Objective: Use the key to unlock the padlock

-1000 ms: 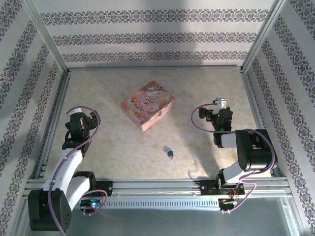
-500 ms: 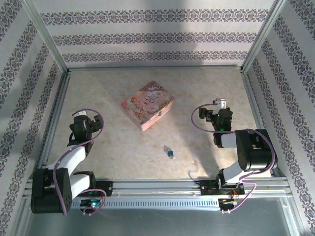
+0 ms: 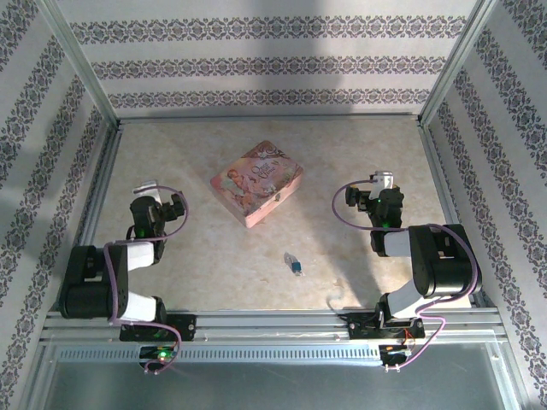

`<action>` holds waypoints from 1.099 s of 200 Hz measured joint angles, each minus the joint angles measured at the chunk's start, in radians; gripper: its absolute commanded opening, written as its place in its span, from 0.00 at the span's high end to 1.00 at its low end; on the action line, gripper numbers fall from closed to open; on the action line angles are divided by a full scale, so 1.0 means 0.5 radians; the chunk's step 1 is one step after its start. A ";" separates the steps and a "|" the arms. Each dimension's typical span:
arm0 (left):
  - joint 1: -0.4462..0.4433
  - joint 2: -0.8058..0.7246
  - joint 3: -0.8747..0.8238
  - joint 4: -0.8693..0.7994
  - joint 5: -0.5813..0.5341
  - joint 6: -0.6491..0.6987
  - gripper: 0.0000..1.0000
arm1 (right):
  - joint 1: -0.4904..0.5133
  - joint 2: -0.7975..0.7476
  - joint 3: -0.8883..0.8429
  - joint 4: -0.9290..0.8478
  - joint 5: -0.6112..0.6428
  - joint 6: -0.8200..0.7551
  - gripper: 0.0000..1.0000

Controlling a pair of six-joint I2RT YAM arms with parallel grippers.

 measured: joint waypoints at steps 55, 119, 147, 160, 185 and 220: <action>0.003 0.069 0.008 0.096 0.168 0.027 0.01 | 0.000 0.000 0.000 0.000 0.000 0.000 0.02; 0.003 0.153 -0.040 0.388 0.365 0.098 0.01 | 0.001 0.000 0.000 0.000 0.006 -0.001 0.02; 0.003 0.243 -0.150 0.620 0.380 0.105 0.01 | 0.001 0.000 0.000 0.000 0.014 -0.001 0.02; 0.003 0.342 -0.211 0.798 0.378 0.104 0.01 | 0.001 0.000 0.000 0.000 0.014 -0.001 0.02; 0.003 0.395 -0.298 0.910 0.371 0.104 0.01 | 0.001 0.000 0.000 0.000 0.014 0.000 0.02; 0.003 0.408 -0.279 0.999 0.333 0.103 0.01 | 0.001 0.000 0.000 0.000 0.014 -0.001 0.02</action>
